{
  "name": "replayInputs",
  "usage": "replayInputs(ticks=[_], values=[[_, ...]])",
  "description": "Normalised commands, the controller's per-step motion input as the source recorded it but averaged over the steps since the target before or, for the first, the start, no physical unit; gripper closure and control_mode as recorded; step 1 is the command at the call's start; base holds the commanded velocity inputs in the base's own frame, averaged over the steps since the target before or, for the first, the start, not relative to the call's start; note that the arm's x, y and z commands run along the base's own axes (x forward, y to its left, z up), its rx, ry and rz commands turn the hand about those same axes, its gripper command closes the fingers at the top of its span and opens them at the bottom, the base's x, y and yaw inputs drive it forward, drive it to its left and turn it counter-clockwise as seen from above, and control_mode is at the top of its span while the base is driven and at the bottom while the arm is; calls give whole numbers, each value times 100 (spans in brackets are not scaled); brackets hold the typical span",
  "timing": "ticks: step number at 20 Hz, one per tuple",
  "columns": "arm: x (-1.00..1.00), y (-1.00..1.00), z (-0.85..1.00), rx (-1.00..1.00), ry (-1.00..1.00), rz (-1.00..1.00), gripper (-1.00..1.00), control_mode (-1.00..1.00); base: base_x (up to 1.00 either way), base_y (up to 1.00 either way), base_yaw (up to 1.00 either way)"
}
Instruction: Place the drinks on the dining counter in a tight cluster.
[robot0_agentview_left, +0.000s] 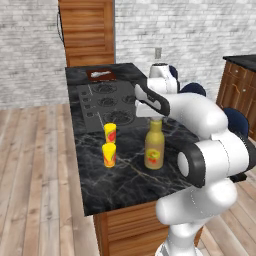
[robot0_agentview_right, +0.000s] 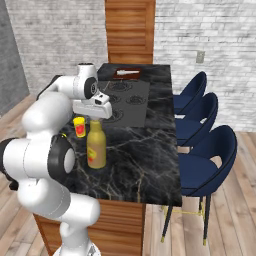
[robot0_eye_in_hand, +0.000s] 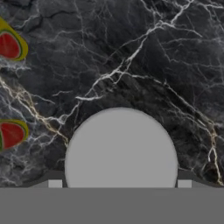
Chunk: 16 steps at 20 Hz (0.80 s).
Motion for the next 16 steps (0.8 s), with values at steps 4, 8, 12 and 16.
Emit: replayInputs(ticks=[4,8,12,16], values=[[1,0,-21,0,0,0,100,-100,0,0,0],[9,0,-26,0,-14,0,100,-100,0,0,0],[3,0,-13,0,-15,0,100,-100,0,0,0],[0,0,-1,0,-2,0,100,-100,0,0,0]])
